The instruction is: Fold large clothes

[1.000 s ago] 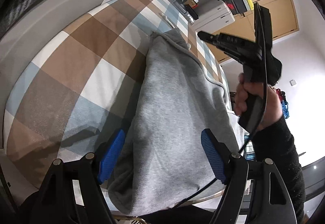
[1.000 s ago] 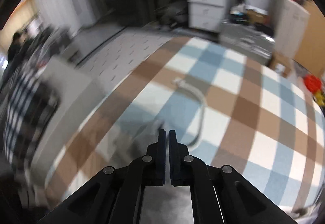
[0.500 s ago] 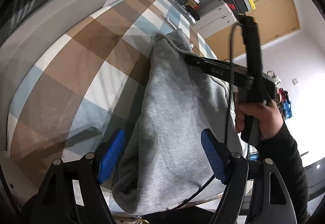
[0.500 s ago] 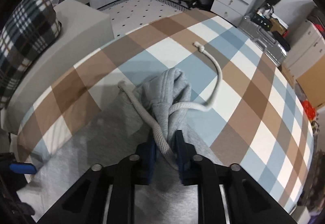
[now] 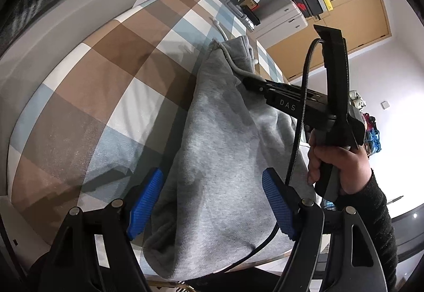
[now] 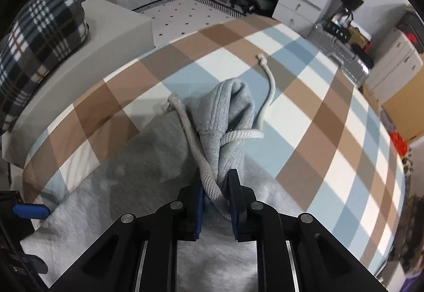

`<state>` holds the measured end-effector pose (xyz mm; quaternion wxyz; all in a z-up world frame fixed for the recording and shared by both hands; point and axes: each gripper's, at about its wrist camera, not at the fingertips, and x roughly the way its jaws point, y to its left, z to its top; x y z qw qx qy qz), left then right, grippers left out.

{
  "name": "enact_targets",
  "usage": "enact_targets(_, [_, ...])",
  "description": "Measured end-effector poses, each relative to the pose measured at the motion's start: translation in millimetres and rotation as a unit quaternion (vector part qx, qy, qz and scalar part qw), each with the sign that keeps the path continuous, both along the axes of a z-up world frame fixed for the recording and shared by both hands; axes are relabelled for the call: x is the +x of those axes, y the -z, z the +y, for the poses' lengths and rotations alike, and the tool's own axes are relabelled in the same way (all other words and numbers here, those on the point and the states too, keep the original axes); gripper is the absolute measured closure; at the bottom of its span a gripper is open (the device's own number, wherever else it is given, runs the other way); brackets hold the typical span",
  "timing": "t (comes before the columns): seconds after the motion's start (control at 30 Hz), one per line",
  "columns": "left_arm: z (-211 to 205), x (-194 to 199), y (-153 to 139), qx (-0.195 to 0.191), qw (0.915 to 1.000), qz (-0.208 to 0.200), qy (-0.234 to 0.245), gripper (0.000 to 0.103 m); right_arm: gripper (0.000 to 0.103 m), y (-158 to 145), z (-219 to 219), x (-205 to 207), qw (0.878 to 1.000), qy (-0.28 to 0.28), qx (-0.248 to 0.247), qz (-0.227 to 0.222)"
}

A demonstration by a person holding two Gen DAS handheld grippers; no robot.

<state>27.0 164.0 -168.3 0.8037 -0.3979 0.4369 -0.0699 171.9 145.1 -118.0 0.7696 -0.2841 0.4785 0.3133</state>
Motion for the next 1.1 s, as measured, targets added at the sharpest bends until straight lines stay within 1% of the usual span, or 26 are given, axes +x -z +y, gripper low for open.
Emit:
enact_targets(0.1, [-2,1,1,0.01,0.9999,0.004,0.0,0.029,0.087,-3,-3,0,1.0,0.011,0.011,0.007])
enact_targets(0.13, [-2,1,1,0.011,0.9999,0.006,0.001,0.029,0.087,-5,-6,1,1.0,0.015,0.019,0.012])
enact_targets(0.23, [-3,3,2,0.011,0.9999,0.01,0.004,0.029,0.088,-14,-16,1,0.998,0.025,0.049,0.005])
enact_targets(0.3, [-3,2,2,0.012,0.9999,0.01,0.005,0.029,0.093,-19,-21,-1,0.997,0.032,0.064,-0.003])
enact_targets(0.4, [-4,2,3,0.014,0.9998,0.011,0.009,0.029,0.094,-32,-26,-8,0.995,0.039,0.085,-0.023])
enact_targets(0.5, [-4,3,3,0.016,0.9998,0.013,0.008,0.029,0.094,-41,-26,-12,0.994,0.04,0.093,-0.052])
enact_targets(0.53, [-5,3,3,0.016,0.9998,0.013,0.007,0.029,0.095,-42,-25,-9,0.993,0.048,0.094,-0.055])
enact_targets(0.6, [-6,4,3,0.015,0.9998,0.014,0.007,0.029,0.095,-44,-25,1,0.991,0.063,0.106,-0.047])
enact_targets(0.7, [-8,4,2,0.026,0.9995,0.015,0.006,0.029,0.095,-46,-22,21,0.988,0.091,0.119,-0.039])
enact_targets(0.77, [-8,4,1,0.033,0.9994,0.014,0.002,0.029,0.095,-35,-21,38,0.986,0.115,0.124,-0.014])
enact_targets(0.83, [-6,5,2,0.038,0.9991,0.017,-0.003,0.029,0.093,-7,-18,57,0.983,0.14,0.108,0.049])
enact_targets(0.87, [-5,5,3,0.04,0.999,0.019,-0.005,0.029,0.09,6,-16,62,0.981,0.148,0.097,0.082])
enact_targets(0.9, [-4,6,3,0.044,0.9988,0.021,-0.007,0.029,0.089,16,-15,66,0.978,0.156,0.091,0.106])
enact_targets(0.93, [-4,6,3,0.051,0.9984,0.021,-0.009,0.029,0.087,19,-17,66,0.975,0.163,0.097,0.115])
enact_targets(0.97, [-3,5,2,0.058,0.9981,0.021,-0.011,0.029,0.076,16,-20,64,0.974,0.165,0.107,0.112])
enact_targets(1.0, [-4,5,1,0.063,0.9978,0.02,-0.012,0.029,0.049,7,-26,60,0.972,0.165,0.125,0.108])
enact_targets(1.07, [-5,5,-1,0.077,0.9969,0.015,-0.011,0.029,0.013,-19,-46,45,0.967,0.163,0.176,0.086])
enact_targets(1.1, [-7,4,-2,0.084,0.9963,0.013,-0.01,0.029,0.012,-33,-58,35,0.964,0.16,0.201,0.069])
